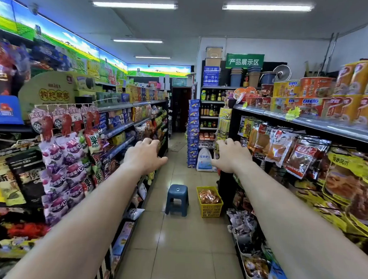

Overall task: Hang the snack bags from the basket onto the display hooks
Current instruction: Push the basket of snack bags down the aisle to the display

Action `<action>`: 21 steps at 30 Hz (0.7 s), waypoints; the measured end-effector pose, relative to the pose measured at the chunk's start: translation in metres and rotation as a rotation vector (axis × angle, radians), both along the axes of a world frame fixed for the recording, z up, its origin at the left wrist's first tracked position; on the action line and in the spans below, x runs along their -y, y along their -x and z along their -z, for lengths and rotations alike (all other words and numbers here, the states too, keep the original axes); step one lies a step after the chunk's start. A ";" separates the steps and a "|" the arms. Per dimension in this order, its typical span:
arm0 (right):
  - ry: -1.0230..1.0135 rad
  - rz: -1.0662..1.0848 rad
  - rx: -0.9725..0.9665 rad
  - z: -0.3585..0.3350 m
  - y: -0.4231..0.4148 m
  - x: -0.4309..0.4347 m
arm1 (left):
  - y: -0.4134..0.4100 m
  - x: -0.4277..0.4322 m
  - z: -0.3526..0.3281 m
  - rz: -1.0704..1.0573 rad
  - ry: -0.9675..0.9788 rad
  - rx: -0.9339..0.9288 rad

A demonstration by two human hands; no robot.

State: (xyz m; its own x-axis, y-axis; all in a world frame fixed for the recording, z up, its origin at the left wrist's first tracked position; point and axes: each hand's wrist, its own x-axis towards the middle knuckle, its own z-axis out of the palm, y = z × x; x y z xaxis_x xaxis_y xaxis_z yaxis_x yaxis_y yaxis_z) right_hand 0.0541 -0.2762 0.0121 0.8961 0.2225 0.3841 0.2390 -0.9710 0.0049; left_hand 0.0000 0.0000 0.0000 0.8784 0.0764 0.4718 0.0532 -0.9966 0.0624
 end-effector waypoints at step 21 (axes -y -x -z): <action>-0.027 0.059 -0.037 0.011 -0.383 -0.062 | -0.401 -0.077 0.002 0.000 -0.013 -0.087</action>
State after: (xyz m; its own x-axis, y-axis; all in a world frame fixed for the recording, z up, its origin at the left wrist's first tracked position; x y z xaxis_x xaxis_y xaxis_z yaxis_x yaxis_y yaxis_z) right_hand 0.4374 -0.2141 0.0011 0.9210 0.1587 0.3557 0.1805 -0.9831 -0.0288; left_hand 0.4007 0.0766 -0.0021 0.9162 0.0709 0.3944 0.0578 -0.9973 0.0449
